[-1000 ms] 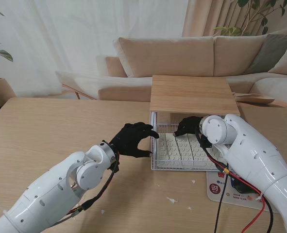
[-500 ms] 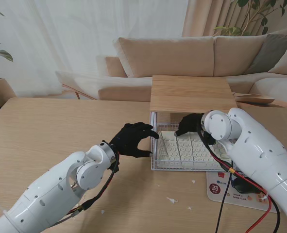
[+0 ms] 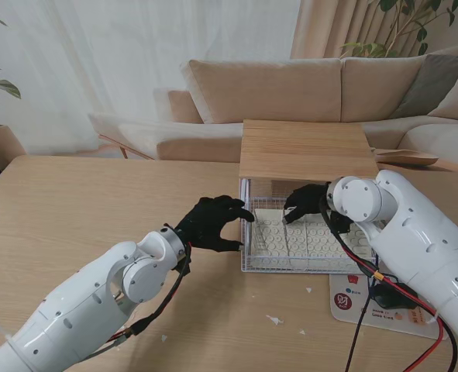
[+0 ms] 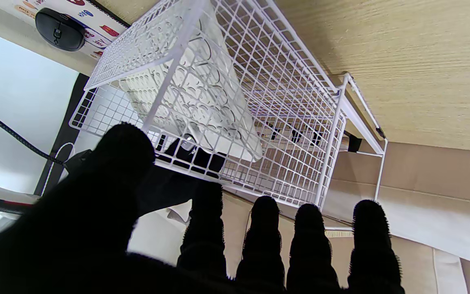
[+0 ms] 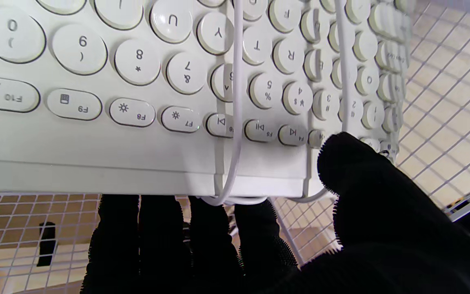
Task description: Unroll the mouse pad and set up the keyboard and mouse from the tabletop organizer
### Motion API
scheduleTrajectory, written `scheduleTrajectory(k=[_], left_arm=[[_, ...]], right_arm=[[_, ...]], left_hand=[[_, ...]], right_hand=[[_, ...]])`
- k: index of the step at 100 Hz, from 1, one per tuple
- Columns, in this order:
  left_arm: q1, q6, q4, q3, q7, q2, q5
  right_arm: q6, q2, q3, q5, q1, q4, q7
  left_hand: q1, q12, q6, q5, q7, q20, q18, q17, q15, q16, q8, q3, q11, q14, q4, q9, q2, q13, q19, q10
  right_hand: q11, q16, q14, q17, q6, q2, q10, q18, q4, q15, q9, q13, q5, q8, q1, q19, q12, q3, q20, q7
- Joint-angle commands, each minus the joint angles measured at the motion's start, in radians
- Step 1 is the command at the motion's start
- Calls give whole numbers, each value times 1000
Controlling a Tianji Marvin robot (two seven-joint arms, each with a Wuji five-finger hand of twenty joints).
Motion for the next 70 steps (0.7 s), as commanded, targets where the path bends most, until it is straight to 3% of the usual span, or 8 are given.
scheduleTrajectory(k=[1, 17, 36, 70], left_arm=[[5, 8, 10, 6, -24, 4, 3], [5, 9, 10, 7, -26, 4, 5], [2, 11, 13, 7, -26, 4, 5], [-4, 14, 24, 18, -19, 1, 1]], right_arm=[[-25, 3, -10, 8, -16, -1, 46], [-74, 11, -6, 4, -7, -6, 76], [-121, 24, 4, -50, -11, -27, 114], [-170, 26, 62, -121, -77, -82, 92]], left_hand=[[-3, 8, 75, 107, 110, -16, 5, -1, 3, -5, 31, -9, 7, -27, 38, -2, 32, -13, -39, -35], [-3, 9, 77, 107, 110, -16, 5, -1, 4, -5, 32, -10, 7, -28, 38, -2, 31, -12, -41, -36], [-3, 8, 78, 106, 109, -16, 6, -1, 3, -5, 31, -11, 6, -29, 38, -3, 32, -13, -46, -35], [-3, 7, 82, 105, 108, -15, 9, -1, 0, -6, 31, -14, 4, -26, 39, -3, 33, -15, -55, -33]], right_hand=[[33, -4, -61, -5, -53, -39, -63, 6, -10, 67, 41, 113, 25, 18, 4, 21, -6, 39, -14, 57], [64, 1, -82, 12, -64, -93, -80, -7, -16, 68, 28, 119, 4, 18, 25, 6, 14, 118, -21, 61], [78, 1, -90, 20, -73, -103, -94, -22, -20, 63, 17, 110, -10, 19, 21, -1, 27, 136, -23, 63], [113, 10, -91, 43, -67, -122, -89, -17, -27, 85, 31, 130, -2, 21, 9, 3, 58, 162, -23, 78]])
